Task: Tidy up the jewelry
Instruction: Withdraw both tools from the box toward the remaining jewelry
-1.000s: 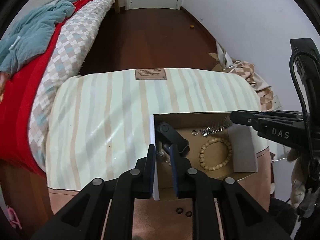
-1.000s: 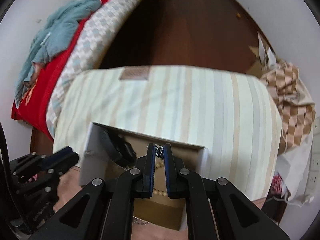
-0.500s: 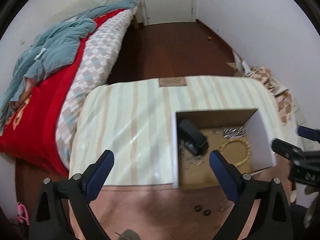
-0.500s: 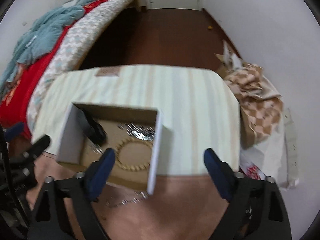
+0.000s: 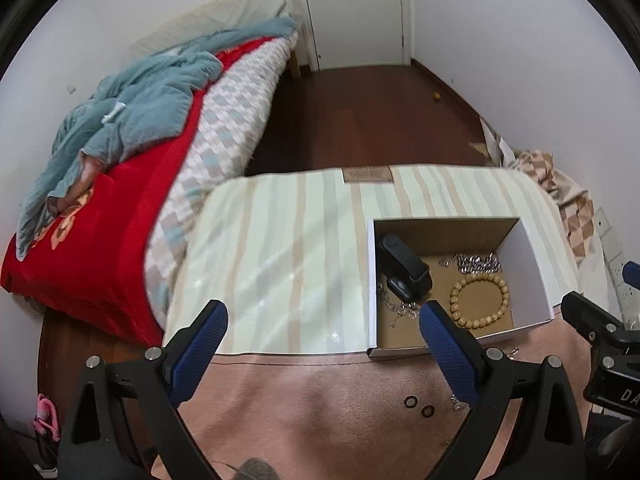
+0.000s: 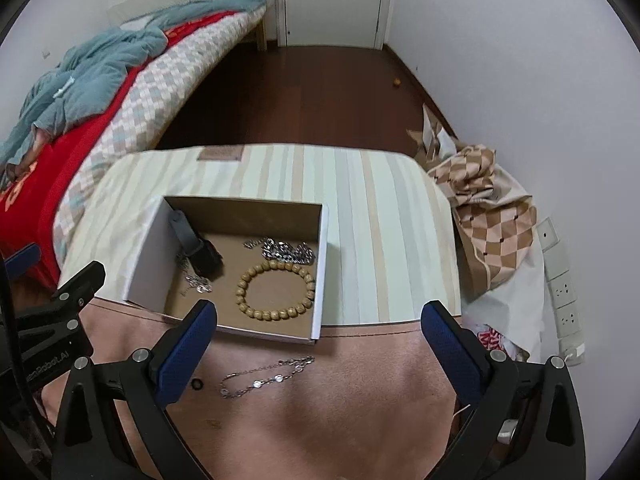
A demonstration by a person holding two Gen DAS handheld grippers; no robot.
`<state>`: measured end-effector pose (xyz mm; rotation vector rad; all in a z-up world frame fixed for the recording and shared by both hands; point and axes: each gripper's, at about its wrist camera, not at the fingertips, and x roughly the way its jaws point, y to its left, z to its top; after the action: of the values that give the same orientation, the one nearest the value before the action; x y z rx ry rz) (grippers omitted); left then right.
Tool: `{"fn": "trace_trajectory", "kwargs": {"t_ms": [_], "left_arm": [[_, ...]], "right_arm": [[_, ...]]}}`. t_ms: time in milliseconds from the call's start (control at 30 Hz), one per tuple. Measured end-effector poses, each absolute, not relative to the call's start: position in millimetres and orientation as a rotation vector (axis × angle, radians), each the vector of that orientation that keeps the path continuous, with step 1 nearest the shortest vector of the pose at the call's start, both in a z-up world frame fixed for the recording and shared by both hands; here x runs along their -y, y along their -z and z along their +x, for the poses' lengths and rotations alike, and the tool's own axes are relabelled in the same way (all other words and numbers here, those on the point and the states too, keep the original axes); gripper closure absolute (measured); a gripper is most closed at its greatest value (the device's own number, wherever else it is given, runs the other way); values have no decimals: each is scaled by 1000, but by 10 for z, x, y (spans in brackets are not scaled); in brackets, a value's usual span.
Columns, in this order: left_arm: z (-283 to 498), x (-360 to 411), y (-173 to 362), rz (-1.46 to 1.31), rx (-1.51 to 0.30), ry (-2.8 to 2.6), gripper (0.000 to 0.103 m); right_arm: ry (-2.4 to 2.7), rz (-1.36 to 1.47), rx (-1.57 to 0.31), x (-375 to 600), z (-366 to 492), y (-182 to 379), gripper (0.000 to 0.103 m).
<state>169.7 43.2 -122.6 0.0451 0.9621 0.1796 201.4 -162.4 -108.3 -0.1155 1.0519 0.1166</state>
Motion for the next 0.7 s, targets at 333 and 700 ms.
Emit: {"fn": "trace_trajectory", "kwargs": {"t_ms": [333,700], "left_arm": [[1284,-412,813,42,-864,-194,5],[942,-406,506,14,-805,-229,5]], "right_arm": [[-106,-83,-977,1646,1643,700,0],[-117,-77,-898,1671,1220,291,0]]}}
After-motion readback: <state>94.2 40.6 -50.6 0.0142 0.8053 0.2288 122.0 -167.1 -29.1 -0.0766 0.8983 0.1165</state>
